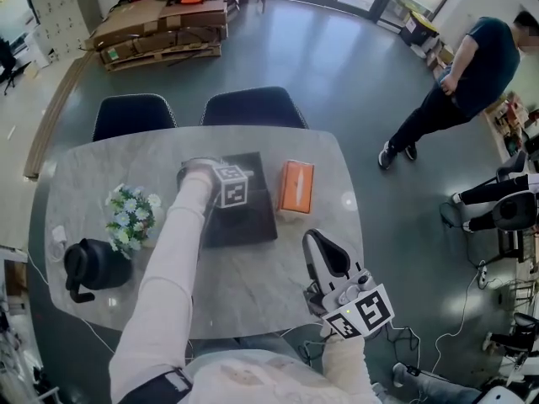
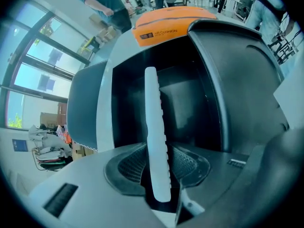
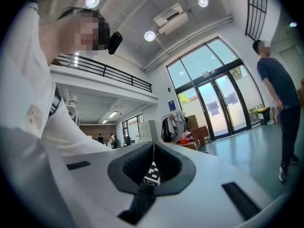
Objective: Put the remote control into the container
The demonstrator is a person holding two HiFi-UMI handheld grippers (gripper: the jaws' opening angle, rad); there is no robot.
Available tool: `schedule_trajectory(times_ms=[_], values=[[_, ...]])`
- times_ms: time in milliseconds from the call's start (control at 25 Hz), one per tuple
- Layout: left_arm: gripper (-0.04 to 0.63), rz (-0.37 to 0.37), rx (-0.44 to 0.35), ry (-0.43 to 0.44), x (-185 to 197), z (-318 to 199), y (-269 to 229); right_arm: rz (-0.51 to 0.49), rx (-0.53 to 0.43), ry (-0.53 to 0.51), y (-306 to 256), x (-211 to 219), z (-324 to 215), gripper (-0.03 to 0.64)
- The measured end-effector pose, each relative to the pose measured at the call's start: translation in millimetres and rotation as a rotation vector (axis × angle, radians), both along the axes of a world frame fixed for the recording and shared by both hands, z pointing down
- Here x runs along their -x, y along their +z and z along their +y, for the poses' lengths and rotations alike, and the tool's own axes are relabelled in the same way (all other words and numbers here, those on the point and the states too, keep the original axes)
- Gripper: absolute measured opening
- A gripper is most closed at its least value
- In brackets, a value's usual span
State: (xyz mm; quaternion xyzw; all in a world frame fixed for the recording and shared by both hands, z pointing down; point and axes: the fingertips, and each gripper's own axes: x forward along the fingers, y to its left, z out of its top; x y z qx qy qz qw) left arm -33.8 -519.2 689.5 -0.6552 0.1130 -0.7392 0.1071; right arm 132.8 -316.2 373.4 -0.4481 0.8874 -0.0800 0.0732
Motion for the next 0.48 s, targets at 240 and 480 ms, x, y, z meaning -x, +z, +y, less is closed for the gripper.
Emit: schedule_trajectory(times_ms=[240,480], values=[[0.164,0.013,-0.015,-0.013,3.5,-0.3,-5.0,-0.008,-0.007,-0.006,-3.5,1.9,1.4,0.018],[0.164,0.066,0.021,-0.017,-3.3,7.2,-9.2,-0.010,-0.012,-0.002,-6.3,0.0,4.5,0.018]])
